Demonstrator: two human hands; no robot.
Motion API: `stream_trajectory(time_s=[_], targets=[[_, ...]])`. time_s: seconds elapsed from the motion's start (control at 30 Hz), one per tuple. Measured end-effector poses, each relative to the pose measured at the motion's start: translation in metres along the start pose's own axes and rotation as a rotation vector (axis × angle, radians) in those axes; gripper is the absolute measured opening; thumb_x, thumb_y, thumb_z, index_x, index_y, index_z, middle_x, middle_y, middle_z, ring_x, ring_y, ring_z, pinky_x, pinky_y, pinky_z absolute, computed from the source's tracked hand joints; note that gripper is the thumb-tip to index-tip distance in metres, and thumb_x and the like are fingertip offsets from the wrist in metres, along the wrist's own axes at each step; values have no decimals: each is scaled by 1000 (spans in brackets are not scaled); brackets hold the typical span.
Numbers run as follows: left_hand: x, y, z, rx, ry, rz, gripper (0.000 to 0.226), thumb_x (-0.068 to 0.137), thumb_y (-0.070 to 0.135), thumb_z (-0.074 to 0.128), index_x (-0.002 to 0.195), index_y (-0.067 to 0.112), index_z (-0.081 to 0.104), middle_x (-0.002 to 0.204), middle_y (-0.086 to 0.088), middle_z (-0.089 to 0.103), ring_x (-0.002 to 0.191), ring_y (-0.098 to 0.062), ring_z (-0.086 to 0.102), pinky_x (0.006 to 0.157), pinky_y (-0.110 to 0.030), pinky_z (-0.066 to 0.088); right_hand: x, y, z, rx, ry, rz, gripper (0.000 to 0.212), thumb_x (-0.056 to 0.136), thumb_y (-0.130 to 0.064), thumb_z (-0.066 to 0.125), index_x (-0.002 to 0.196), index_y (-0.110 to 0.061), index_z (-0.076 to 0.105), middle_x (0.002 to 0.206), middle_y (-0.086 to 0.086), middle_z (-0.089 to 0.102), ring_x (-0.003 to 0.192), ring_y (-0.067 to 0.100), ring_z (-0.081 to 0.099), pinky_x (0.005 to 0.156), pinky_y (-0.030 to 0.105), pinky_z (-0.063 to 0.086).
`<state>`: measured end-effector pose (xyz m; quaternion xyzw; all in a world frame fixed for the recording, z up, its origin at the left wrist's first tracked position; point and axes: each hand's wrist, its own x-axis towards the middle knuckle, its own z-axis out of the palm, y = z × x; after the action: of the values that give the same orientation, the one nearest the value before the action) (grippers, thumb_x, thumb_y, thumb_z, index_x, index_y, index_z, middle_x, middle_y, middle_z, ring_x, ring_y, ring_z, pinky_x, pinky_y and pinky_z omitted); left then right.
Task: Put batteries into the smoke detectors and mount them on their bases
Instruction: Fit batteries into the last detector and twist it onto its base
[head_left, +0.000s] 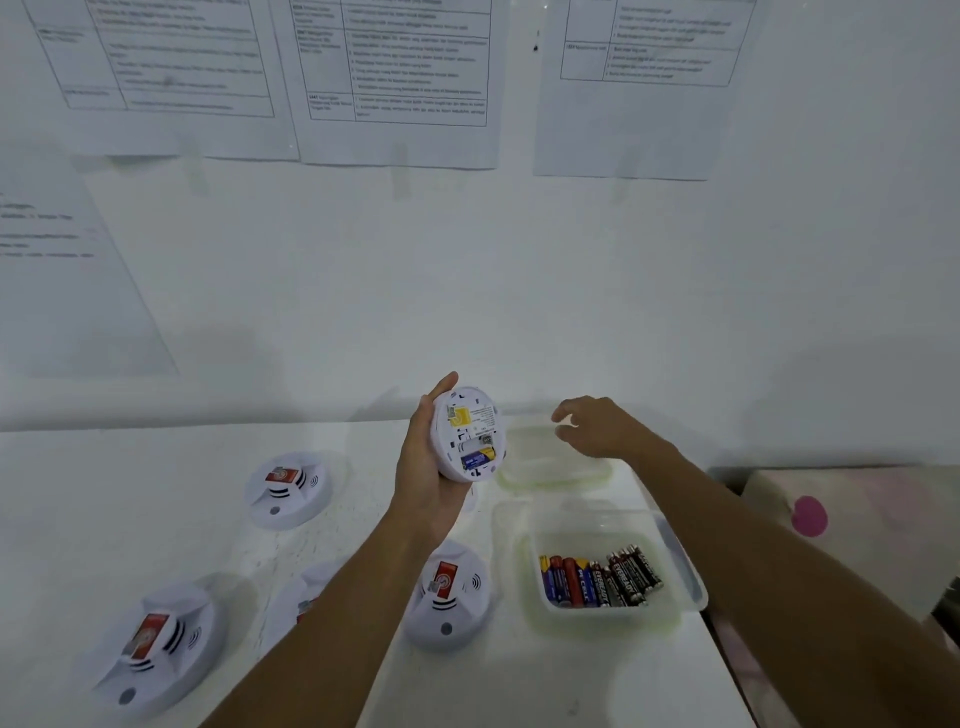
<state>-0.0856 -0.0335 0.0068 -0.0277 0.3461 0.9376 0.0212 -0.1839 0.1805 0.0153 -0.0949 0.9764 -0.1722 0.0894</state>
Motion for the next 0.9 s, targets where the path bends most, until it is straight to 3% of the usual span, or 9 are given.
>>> stream_trajectory(time_s=[0.13,0.3,0.37,0.57,0.7,0.9], targets=[[6,1,-7,17,0,-11,43,102,39,35,139,25,53,134,-6,60,118,-25,59,89,-41,53,15,5,6,-68,-54,34,31,96,-21,50,125,-21,60,136,5,53,119,22,55,97,30,43],[14,2,-12,25,4,-17,44,100,40,36,139,26,52,130,-5,63,111,-21,64,95,-42,49,23,7,7,34,32,10,26,91,-11,57,115,-17,66,109,9,69,97,23,66,83,30,52],[16,1,-15,22,2,-19,45,100,40,37,139,25,52,129,-5,64,110,-21,65,97,-43,48,27,9,10,48,20,38,26,85,-9,65,110,-19,68,108,7,68,92,22,65,79,30,52],[19,1,-24,-2,7,-27,49,96,41,41,141,24,50,136,-6,59,116,-23,61,100,-44,46,35,1,19,63,-40,88,23,71,-15,82,90,-21,71,95,4,69,85,21,70,84,36,57],[20,2,-29,-15,19,-15,56,86,43,48,139,25,51,140,-7,56,121,-25,57,106,-48,42,39,-12,25,84,-73,66,27,64,-19,85,87,-22,71,77,-5,68,72,14,71,79,32,58],[19,3,-29,-19,39,-5,51,91,42,44,138,25,53,133,-6,61,116,-24,61,96,-44,49,40,-27,34,17,-97,4,25,71,-12,80,94,-22,76,81,-7,63,75,13,63,72,24,51]])
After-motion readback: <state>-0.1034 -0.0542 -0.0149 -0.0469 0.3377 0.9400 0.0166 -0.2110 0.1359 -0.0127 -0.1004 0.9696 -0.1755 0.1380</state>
